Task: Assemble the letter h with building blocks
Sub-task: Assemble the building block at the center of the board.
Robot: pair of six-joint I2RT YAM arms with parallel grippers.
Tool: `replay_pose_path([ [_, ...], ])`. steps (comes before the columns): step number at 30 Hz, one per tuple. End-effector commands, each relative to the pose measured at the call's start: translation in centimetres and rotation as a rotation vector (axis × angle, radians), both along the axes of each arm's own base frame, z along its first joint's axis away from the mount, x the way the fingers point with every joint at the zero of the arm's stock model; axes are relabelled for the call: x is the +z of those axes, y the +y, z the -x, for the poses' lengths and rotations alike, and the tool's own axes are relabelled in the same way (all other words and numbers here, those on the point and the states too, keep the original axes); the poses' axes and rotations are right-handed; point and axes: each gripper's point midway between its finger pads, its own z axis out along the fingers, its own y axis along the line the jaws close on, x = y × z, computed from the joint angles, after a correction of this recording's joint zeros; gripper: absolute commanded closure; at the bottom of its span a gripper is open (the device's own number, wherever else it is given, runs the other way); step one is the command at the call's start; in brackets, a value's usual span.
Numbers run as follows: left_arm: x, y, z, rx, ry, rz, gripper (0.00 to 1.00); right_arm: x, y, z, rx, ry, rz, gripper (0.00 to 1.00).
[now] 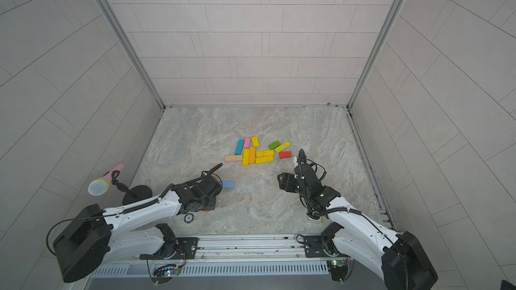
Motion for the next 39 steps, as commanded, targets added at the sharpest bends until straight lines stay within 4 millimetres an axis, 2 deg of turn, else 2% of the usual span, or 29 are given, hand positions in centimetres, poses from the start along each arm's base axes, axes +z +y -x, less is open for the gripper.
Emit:
replay_pose_path([
  [1, 0.38, 0.32, -0.51, 0.008, -0.010, -0.028, 0.73, -0.35, -0.28, 0.11, -0.006, 0.003, 0.002, 0.22],
  [28, 0.16, 0.48, -1.48, 0.005, -0.008, -0.051, 0.72, -0.59, -0.33, 0.12, -0.006, 0.012, -0.004, 0.22],
  [39, 0.36, 0.60, -1.48, 0.007, -0.016, -0.050, 0.49, -0.56, -0.39, 0.16, -0.008, 0.013, -0.009, 0.22],
])
